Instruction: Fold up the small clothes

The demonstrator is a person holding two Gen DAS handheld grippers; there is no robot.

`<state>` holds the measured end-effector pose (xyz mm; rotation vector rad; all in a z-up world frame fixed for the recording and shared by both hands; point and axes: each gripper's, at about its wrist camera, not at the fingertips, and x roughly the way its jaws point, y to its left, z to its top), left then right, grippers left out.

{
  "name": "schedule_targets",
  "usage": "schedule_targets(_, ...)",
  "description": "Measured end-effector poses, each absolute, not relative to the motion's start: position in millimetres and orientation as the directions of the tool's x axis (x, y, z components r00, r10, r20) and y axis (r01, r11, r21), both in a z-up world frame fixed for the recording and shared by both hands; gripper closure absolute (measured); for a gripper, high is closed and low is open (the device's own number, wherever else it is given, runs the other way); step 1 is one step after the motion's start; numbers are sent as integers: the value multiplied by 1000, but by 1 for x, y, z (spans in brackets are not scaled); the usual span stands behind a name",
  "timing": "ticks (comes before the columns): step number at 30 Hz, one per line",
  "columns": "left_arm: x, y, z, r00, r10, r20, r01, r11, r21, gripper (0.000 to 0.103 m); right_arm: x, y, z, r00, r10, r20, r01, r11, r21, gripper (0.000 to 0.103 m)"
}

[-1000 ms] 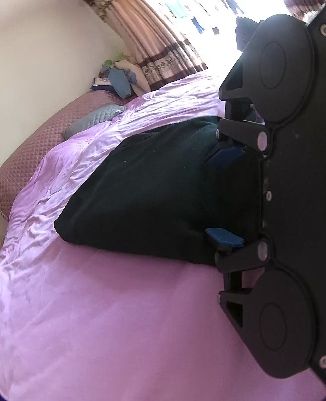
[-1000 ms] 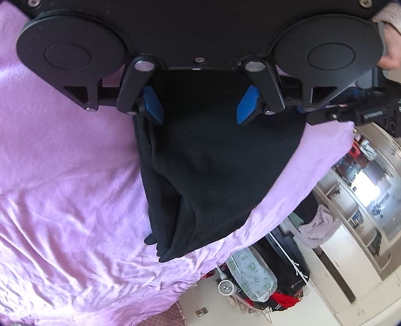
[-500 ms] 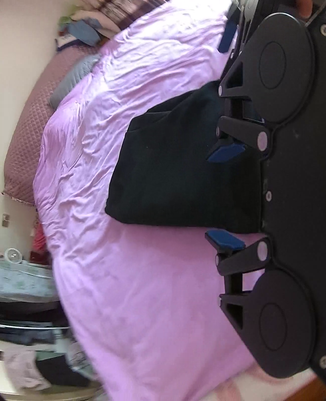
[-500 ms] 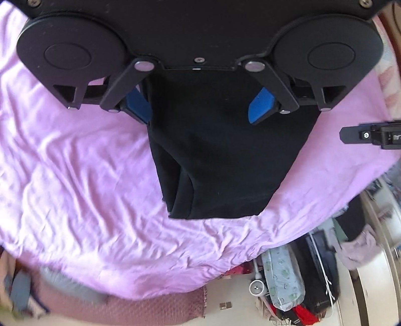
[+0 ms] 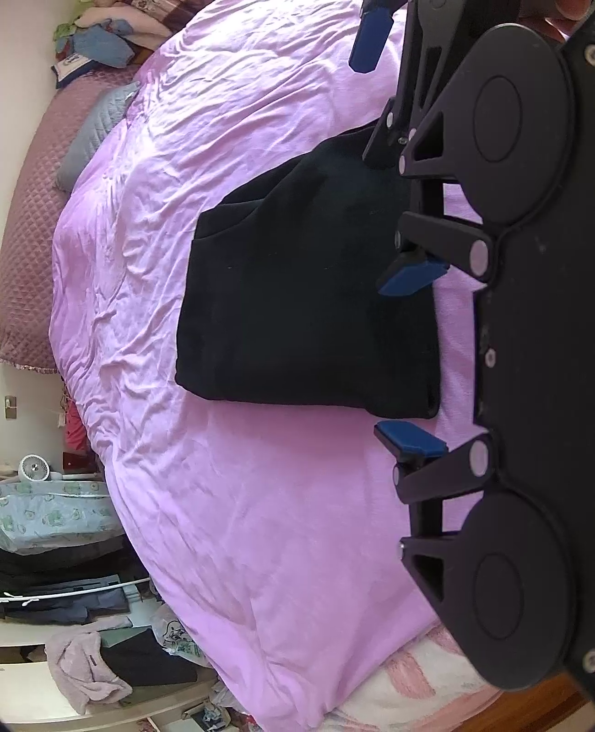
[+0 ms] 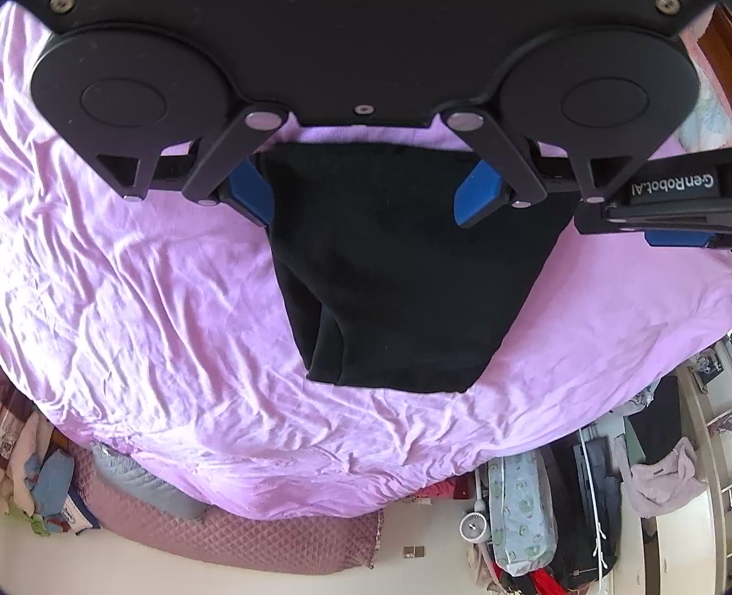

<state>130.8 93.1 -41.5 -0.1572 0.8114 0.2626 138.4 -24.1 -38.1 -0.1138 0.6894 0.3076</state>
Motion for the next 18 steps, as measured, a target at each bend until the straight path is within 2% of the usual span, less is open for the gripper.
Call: schedule_targets(18, 135, 97, -46, 632, 172, -755, -293, 956, -27, 39, 136, -22, -42, 721, 240, -650, -313, 950, 3, 16)
